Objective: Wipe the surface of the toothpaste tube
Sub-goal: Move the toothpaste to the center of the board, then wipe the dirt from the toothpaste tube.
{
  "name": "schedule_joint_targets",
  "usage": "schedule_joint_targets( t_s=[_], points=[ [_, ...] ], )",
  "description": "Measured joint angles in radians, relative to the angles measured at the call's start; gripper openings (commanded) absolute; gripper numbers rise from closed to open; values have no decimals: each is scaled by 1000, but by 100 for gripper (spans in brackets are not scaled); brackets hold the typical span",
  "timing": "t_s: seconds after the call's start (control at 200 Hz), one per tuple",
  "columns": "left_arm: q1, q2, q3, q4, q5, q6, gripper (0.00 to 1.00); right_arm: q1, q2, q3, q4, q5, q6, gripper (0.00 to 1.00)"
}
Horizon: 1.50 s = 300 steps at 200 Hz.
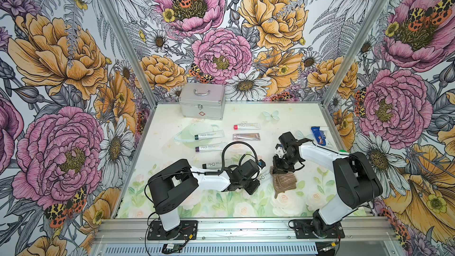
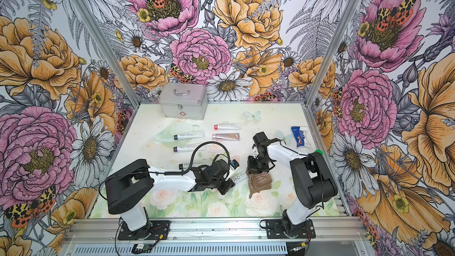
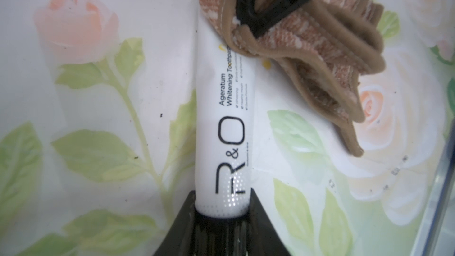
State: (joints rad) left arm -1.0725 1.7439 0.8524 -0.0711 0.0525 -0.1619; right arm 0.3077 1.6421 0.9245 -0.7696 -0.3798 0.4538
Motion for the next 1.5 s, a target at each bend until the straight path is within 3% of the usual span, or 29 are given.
schedule_joint_targets(
  t_s=[0.26, 0.485, 0.721, 1.216, 1.501],
  points=[
    [0, 0, 0, -1, 0, 0, 25, 13, 16, 26, 5, 33, 2, 0],
    [0, -3, 0, -15, 0, 0, 25, 87, 7, 26, 29, 89, 31, 0],
    [0, -4, 0, -16, -1, 3, 25, 144, -49, -24, 85, 66, 63, 0],
    [1, -58, -94, 71, 0, -31, 26, 21, 11, 2, 75, 63, 24, 0],
    [1, -59, -100, 77, 3, -45, 26, 44, 21, 18, 67, 76, 20, 0]
  ],
)
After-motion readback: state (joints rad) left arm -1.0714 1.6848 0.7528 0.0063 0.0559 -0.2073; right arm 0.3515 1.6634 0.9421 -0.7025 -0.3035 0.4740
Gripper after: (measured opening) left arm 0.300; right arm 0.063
